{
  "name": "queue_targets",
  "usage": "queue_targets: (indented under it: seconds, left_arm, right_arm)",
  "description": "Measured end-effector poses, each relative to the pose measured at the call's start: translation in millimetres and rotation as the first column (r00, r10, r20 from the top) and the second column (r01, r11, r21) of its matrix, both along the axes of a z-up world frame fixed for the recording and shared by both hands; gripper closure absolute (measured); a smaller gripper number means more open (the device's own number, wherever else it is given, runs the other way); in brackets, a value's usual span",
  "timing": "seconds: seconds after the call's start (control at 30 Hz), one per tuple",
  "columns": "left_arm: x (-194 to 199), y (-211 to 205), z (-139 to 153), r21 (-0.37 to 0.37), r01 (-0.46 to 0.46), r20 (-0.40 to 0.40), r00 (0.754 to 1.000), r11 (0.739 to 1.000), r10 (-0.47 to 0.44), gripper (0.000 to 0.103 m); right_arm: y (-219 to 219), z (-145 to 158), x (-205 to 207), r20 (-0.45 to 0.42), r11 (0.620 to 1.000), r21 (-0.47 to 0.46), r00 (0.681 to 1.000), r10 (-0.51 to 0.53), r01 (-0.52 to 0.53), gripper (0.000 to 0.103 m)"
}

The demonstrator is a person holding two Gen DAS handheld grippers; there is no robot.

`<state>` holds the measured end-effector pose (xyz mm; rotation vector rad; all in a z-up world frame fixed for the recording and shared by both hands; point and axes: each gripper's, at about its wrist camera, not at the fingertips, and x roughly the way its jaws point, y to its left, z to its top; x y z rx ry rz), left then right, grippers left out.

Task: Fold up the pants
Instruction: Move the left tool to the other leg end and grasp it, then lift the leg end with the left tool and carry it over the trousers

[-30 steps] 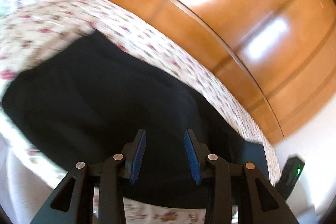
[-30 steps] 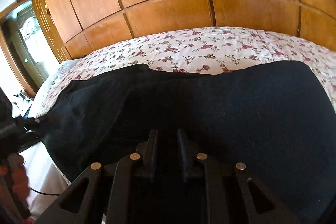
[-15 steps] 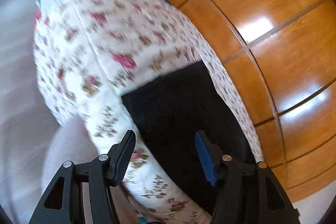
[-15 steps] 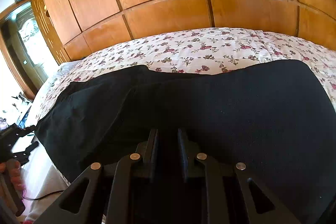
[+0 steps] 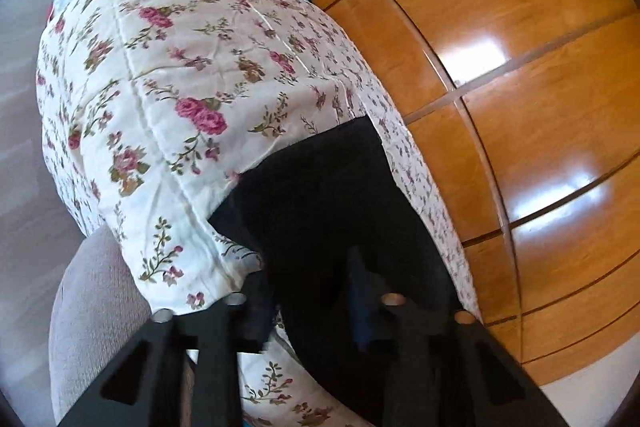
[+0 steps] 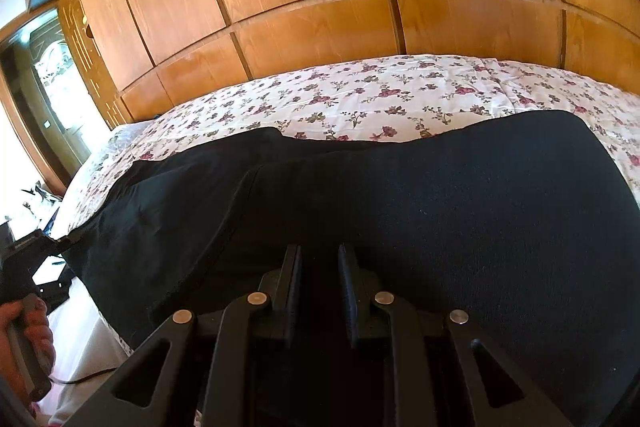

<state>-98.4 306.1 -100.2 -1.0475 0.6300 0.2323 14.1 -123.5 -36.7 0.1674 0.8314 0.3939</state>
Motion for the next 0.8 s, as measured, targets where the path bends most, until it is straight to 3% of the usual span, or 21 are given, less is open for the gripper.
queue_targets:
  seconds: [0.23,0.4,0.47,0.53,0.67,0.8]
  left_arm:
    - [10.9,0.5,6.6,0.01,0.034,0.057,0.998,0.999,-0.034,0.085]
    - [14.8,-7.1,34.8,0.042,0.051,0.132,0.99,0.998,-0.056,0.086]
    - [17.4,-14.6,53.7,0.09,0.069,0.17,0.982,0.994,-0.084,0.086]
    - [20.7,-24.4,76.0,0.151,0.102,0.212,0.968,0.983,-0.133,0.086]
    - [26.9,-47.3,113.7,0.256,0.161,0.282,0.931,0.953,-0.233,0.086]
    - [34.2,-73.4,144.3,0.314,0.231,0.352,0.872,0.921,-0.339,0.086]
  right_arm:
    - [-0.6,-0.4,-0.9,0.006,1.0,0.001,1.0,0.0,0.0,0.083]
    - [-2.3,1.1,2.2,-0.014,1.0,0.011,1.0,0.007,-0.007,0.083]
    - [-4.6,3.1,4.1,-0.031,1.0,0.024,0.999,0.014,-0.013,0.083]
    - [-10.3,8.3,5.5,-0.043,0.999,0.043,0.999,0.009,-0.008,0.082]
    - [-22.4,22.0,-0.5,-0.007,0.999,0.039,1.0,-0.026,0.026,0.057]
    - [-37.8,27.6,-2.1,-0.028,0.998,0.043,0.999,-0.036,0.037,0.056]
